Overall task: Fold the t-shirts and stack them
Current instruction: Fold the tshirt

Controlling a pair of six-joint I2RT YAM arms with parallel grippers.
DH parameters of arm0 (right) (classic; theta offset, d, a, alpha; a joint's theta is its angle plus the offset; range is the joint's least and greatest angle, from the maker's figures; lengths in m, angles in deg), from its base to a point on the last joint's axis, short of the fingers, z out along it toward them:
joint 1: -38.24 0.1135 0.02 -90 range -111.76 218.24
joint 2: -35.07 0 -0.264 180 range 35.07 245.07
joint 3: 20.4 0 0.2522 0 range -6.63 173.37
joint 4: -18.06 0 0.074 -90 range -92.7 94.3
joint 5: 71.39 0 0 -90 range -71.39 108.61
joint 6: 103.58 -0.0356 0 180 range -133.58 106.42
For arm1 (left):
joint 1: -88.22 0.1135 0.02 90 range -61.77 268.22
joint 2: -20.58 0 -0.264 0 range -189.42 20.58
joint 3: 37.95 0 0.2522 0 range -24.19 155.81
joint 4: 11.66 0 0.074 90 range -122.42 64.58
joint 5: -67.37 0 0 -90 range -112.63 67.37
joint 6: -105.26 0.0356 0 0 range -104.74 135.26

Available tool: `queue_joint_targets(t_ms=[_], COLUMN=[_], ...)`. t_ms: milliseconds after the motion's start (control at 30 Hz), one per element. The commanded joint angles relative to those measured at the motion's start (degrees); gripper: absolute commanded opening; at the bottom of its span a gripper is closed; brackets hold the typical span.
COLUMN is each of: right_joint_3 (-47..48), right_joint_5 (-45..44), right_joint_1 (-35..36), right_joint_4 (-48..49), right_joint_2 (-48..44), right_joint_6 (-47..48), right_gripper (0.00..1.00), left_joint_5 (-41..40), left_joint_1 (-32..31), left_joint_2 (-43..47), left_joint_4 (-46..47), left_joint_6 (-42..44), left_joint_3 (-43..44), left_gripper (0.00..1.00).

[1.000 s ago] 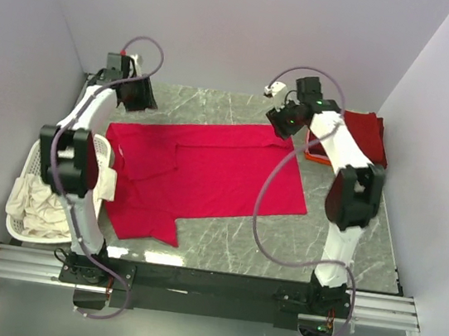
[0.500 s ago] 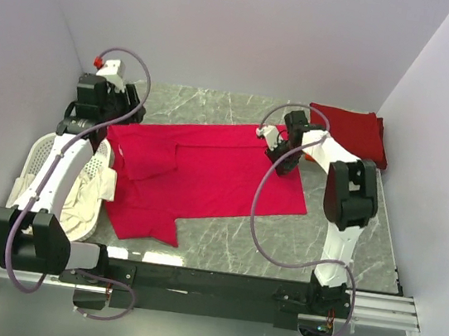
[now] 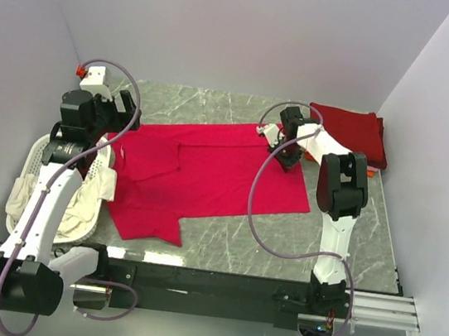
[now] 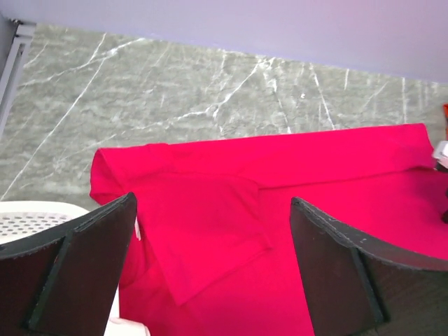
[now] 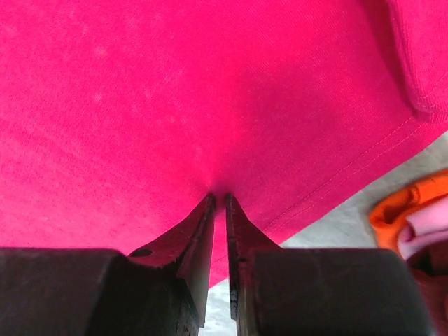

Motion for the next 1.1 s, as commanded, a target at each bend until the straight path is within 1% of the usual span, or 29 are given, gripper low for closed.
queue_joint_targets(t_ms=[0,200,233,333,367,400,433,467,500,533,567,600,633,667,700,733,767,800,833,867,900,933,967,1000,1033,1067], right_joint_3=[3.6,7.3,7.6,9.3,9.8,10.2,10.2,10.4,10.5,10.2,9.2,8.4,7.4,5.0,3.2,1.1,-4.5,-7.8,-15.3,-19.2,-23.3,-30.5,-33.5,-36.0,-38.4,-38.4], right_joint_5=[-5.4,-6.0,-6.1,-5.5,-4.8,-3.6,-2.3,-1.0,0.3,3.9,6.1,8.4,11.8,19.3,24.4,28.9,37.4,40.1,41.6,42.5,42.0,40.5,38.8,34.1,31.5,29.1], right_joint_1=[-1.4,-3.1,-3.1,-3.3,-3.2,-3.4,-3.3,-3.3,-3.3,-3.2,-3.3,-3.3,-3.3,-3.0,-3.0,-2.6,-0.9,0.6,3.1,8.2,11.9,15.1,18.3,25.8,29.1,33.0], right_joint_4=[-3.9,-5.9,-5.7,-6.6,-6.7,-6.8,-7.0,-7.2,-7.3,-7.3,-7.2,-7.2,-7.5,-8.1,-9.9,-11.0,-12.1,-13.5,-12.7,-11.2,-6.4,-1.8,3.0,11.5,15.1,17.7], right_joint_2=[3.4,5.7,5.7,6.0,5.7,4.8,4.2,3.3,2.3,-0.5,-2.2,-4.0,-8.0,-10.2,-14.7,-17.1,-19.5,-24.1,-26.6,-29.0,-33.7,-36.2,-38.3,-41.3,-42.2,-42.3], right_joint_6=[-0.7,0.0,0.1,0.7,0.8,1.0,1.2,1.3,1.6,1.9,2.2,3.2,4.2,5.7,9.9,12.8,16.4,24.0,26.7,32.0,33.5,32.8,29.9,28.1,26.3,22.1], right_gripper=[0.19,0.19,0.20,0.22,0.24,0.25,0.28,0.32,0.33,0.35,0.40,0.41,0.41,0.43,0.44,0.45,0.47,0.48,0.48,0.49,0.51,0.55,0.59,0.61,0.63,0.63], left_joint_5=[2.0,9.2,10.4,15.2,16.1,16.2,16.3,16.3,15.9,16.2,17.0,17.9,18.0,17.6,16.9,13.6,11.4,8.6,6.3,1.6,-1.2,-4.0,-9.4,-11.8,-14.2,-16.4], left_joint_1=[0.1,0.1,-1.4,-2.9,-5.1,-8.4,-10.2,-12.3,-14.4,-18.3,-19.9,-21.4,-24.2,-25.4,-26.1,-26.9,-26.9,-26.9,-26.9,-26.9,-26.9,-26.8,-26.9,-26.9,-26.8,-26.9], left_joint_2=[0.9,1.6,1.8,3.1,3.6,4.6,5.2,5.9,7.6,8.6,9.7,11.9,13.2,14.5,17.0,18.2,19.7,22.4,23.6,24.8,27.3,28.4,29.2,30.4,30.6,30.7], left_joint_4=[1.6,2.3,2.8,4.5,4.2,3.1,2.3,1.1,0.2,-1.5,-2.7,-4.0,-5.6,-6.3,-6.6,-6.6,-4.7,-3.6,-2.5,0.6,2.2,3.7,5.1,4.9,4.5,3.5], left_joint_6=[-0.3,1.4,2.4,5.6,7.0,10.4,12.6,16.3,21.4,24.1,26.8,32.4,34.4,36.3,38.3,38.4,37.6,35.4,34.1,30.2,27.7,25.3,22.7,17.5,15.2,13.7], left_joint_3=[0.9,0.5,0.0,-1.6,-2.1,-2.6,-2.9,-3.9,-4.7,-5.6,-7.5,-8.7,-9.9,-12.1,-13.0,-13.7,-15.0,-15.5,-15.8,-16.2,-16.3,-16.3,-16.0,-15.5,-14.2,-13.3], left_gripper=[0.96,0.96,0.95,0.95,0.95,0.95,0.95,0.95,0.95,0.93,0.93,0.93,0.93,0.93,0.93,0.92,0.92,0.92,0.92,0.92,0.92,0.94,0.95,0.96,0.98,0.98])
